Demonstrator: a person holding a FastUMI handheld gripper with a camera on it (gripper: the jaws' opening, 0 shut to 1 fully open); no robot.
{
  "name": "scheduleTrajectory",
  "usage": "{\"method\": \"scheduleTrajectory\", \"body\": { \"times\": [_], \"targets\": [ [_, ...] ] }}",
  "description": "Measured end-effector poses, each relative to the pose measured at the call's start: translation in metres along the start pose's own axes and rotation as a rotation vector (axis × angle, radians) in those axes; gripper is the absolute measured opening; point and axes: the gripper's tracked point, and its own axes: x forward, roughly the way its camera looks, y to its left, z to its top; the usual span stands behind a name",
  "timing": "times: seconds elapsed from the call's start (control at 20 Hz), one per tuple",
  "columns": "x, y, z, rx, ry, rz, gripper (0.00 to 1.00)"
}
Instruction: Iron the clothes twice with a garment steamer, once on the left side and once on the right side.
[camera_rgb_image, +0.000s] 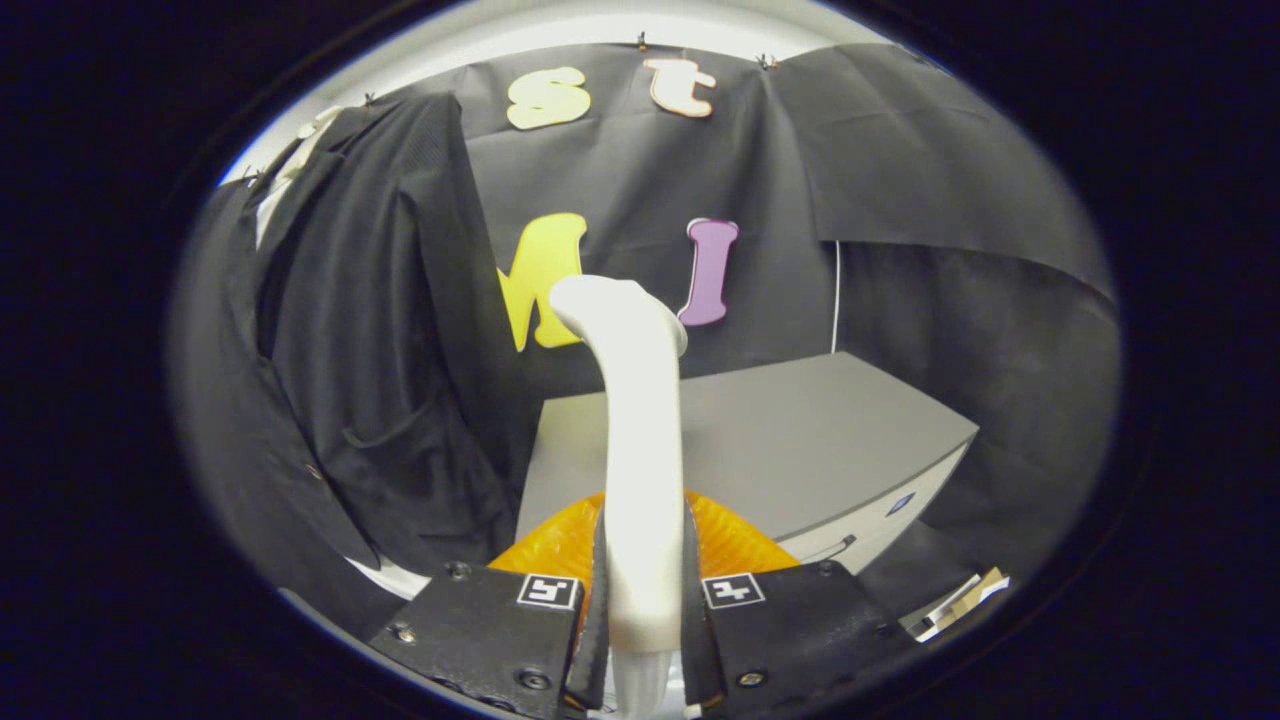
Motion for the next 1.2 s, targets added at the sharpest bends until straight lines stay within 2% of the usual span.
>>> {"method": "scheduleTrajectory", "body": {
  "times": [0.3,0.6,0.8,1.2],
  "targets": [
    [-0.031,0.035,0.047,-0.045,-0.195,0.015,0.32],
    [-0.047,0.096,0.088,-0.091,-0.374,0.080,0.32],
    [-0.064,0.132,0.119,-0.135,-0.530,0.083,0.32],
    [-0.072,0.188,0.155,-0.220,-0.681,0.074,0.32]
  ]
}}
